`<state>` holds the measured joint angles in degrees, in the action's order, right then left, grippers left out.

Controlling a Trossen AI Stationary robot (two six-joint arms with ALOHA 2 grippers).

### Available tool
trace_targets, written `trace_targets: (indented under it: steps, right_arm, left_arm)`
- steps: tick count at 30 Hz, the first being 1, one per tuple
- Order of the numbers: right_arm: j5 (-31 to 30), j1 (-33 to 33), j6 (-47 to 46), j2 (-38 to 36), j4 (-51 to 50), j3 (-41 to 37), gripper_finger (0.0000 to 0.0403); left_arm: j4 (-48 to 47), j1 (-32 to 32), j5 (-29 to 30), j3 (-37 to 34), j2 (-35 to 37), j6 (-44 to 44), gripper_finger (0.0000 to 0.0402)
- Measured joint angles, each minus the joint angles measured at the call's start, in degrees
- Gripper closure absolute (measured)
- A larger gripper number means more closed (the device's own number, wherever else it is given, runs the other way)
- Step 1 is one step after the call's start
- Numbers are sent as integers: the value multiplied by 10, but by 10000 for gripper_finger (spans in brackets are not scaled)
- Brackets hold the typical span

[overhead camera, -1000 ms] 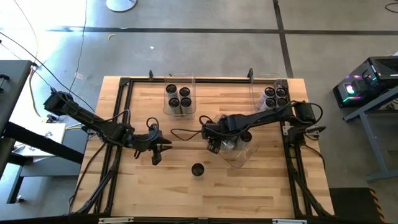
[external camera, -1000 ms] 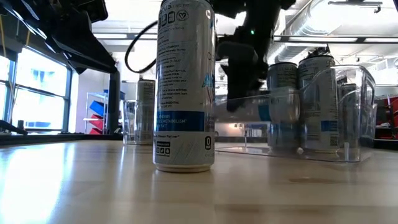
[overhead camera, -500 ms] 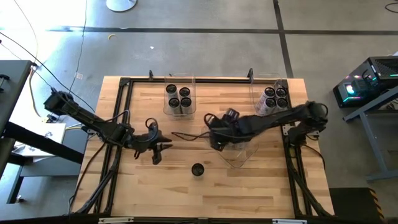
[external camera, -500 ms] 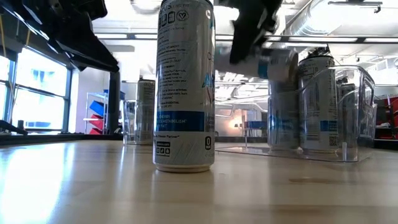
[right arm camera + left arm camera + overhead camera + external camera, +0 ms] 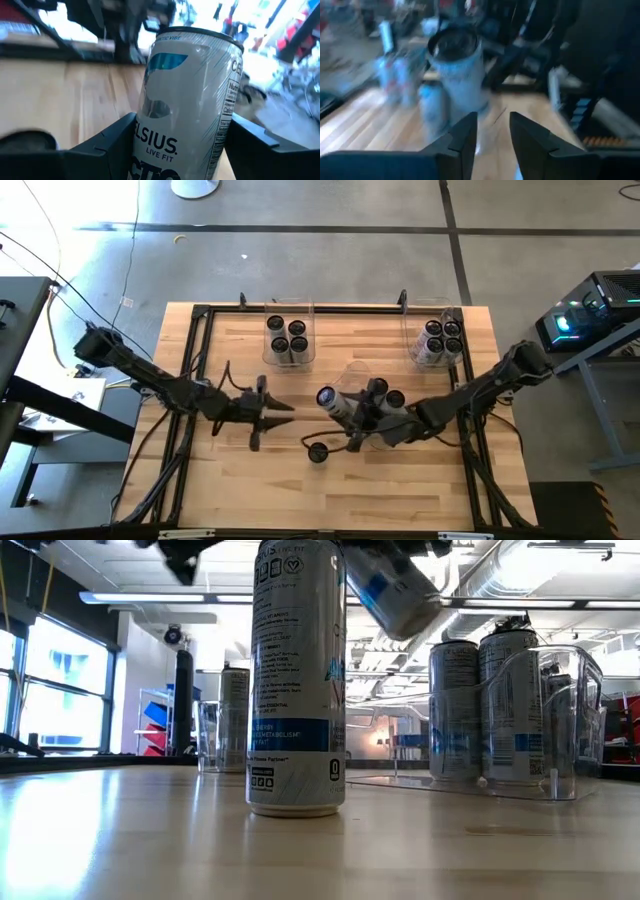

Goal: Sort soda cans
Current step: Remove the white/blue soda can from the transparent bin

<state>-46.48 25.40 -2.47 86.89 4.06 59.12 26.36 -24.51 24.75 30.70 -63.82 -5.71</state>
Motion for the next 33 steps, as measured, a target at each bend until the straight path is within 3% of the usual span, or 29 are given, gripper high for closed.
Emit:
trace_targets:
  steps: [3, 7, 12, 16, 21, 33]
  right_arm:
    - [0, 2, 52, 1, 141, -45, 164]
    - [0, 2, 107, 2, 280, -92, 164]
    - [17, 1, 114, 2, 323, -114, 164]
    - [21, 2, 118, 2, 331, -113, 164]
    - [20, 1, 128, 2, 338, -113, 164]
    - [26, 1, 135, 2, 344, -113, 164]
  left_arm:
    - [96, 28, -55, 0, -32, 21, 263]
    - [186, 64, -81, 0, -74, 60, 197]
    - [263, 102, -81, 18, -128, 90, 112]
    - [280, 124, -95, 54, -171, 90, 68]
    - [278, 136, -134, 97, -211, 62, 55]
    - [280, 136, -160, 140, -258, 59, 63]
